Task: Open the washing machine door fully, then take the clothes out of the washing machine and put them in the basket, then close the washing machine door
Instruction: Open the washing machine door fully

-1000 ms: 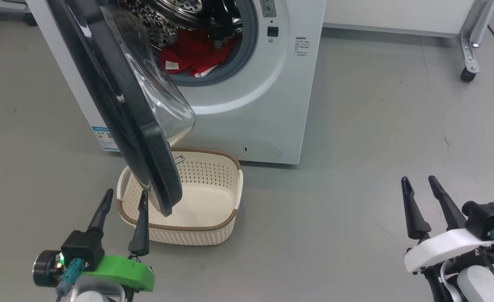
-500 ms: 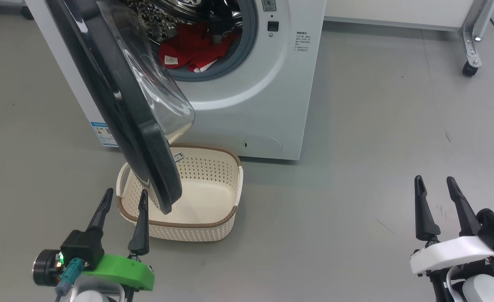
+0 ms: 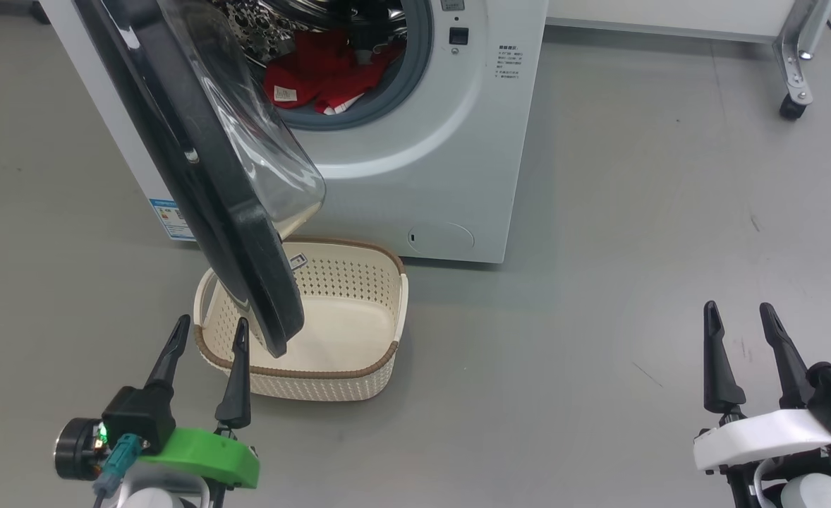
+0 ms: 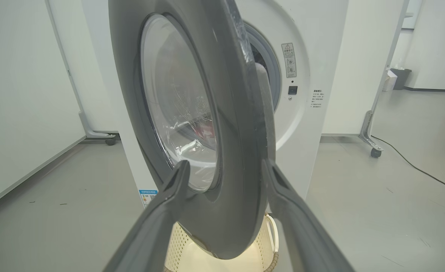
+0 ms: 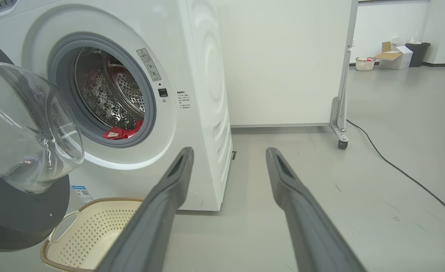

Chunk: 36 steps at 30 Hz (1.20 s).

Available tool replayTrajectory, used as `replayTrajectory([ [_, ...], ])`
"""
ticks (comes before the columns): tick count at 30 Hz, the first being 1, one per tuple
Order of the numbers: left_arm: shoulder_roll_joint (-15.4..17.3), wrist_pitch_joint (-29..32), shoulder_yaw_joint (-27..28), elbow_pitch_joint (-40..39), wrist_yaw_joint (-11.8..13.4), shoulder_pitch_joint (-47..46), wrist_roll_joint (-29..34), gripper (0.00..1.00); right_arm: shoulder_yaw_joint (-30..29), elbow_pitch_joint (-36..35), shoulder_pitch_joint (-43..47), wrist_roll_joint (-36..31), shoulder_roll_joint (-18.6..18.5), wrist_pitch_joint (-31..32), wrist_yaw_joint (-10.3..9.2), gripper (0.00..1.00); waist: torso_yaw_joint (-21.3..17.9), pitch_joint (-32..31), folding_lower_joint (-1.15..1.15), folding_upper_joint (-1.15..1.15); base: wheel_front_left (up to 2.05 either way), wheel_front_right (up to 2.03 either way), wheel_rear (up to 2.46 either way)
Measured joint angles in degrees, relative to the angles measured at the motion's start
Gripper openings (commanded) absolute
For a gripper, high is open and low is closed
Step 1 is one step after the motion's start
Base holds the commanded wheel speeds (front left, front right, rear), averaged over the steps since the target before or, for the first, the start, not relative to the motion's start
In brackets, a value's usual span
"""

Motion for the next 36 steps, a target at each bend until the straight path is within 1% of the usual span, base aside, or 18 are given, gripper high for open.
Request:
replayTrajectory([
  [4, -0.04, 0.00, 0.07, 0.13, -0.48, 0.00, 0.20, 1.00, -0.26, -0.47, 0.26, -0.46, 0.34, 0.00, 0.00, 1.00, 0.03, -0.02, 0.00, 0.00, 0.00, 0.00, 0.00],
  [17, -0.21, 0.00, 0.30, 0.35, -0.52, 0.00, 0.29, 1.00, -0.74, -1.46, 1.48, -1.42, 1.25, 0.00, -0.01, 1.00, 0.16, -0.08, 0.00, 0.00, 0.00, 0.00, 0.00],
  [19, -0.22, 0.00, 0.34, 0.44, -1.02, 0.00, 0.60, 1.00, -0.82, -1.53, 1.51, -1.43, 1.40, 0.00, -0.01, 1.00, 0.17, -0.09, 0.00, 0.00, 0.00, 0.00, 0.00],
  [33, -0.34, 0.00, 0.64, 0.54, -1.51, 0.00, 0.80, 1.00, -1.11, -2.04, 2.60, -2.33, 2.07, 0.00, -0.01, 1.00, 0.20, 0.05, 0.00, 0.00, 0.00, 0.00, 0.00],
  [34, -0.34, 0.00, 0.64, 0.56, -1.57, 0.00, 0.85, 0.91, -1.11, -2.04, 2.61, -2.44, 2.10, 0.00, -0.01, 1.00, 0.21, 0.04, 0.00, 0.00, 0.00, 0.00, 0.00],
  [35, -0.35, 0.00, 0.63, 0.64, -1.78, 0.00, 0.88, 0.31, -1.12, -2.04, 2.61, -2.45, 2.13, 0.00, -0.01, 1.00, 0.22, 0.03, 0.00, 0.00, 0.00, 0.00, 0.00],
  [36, -0.36, 0.00, 0.60, 0.77, -1.93, 0.00, 0.88, 0.01, -1.12, -2.04, 2.63, -2.45, 2.16, 0.00, -0.01, 1.00, 0.23, 0.02, 0.00, 0.00, 0.00, 0.00, 0.00],
])
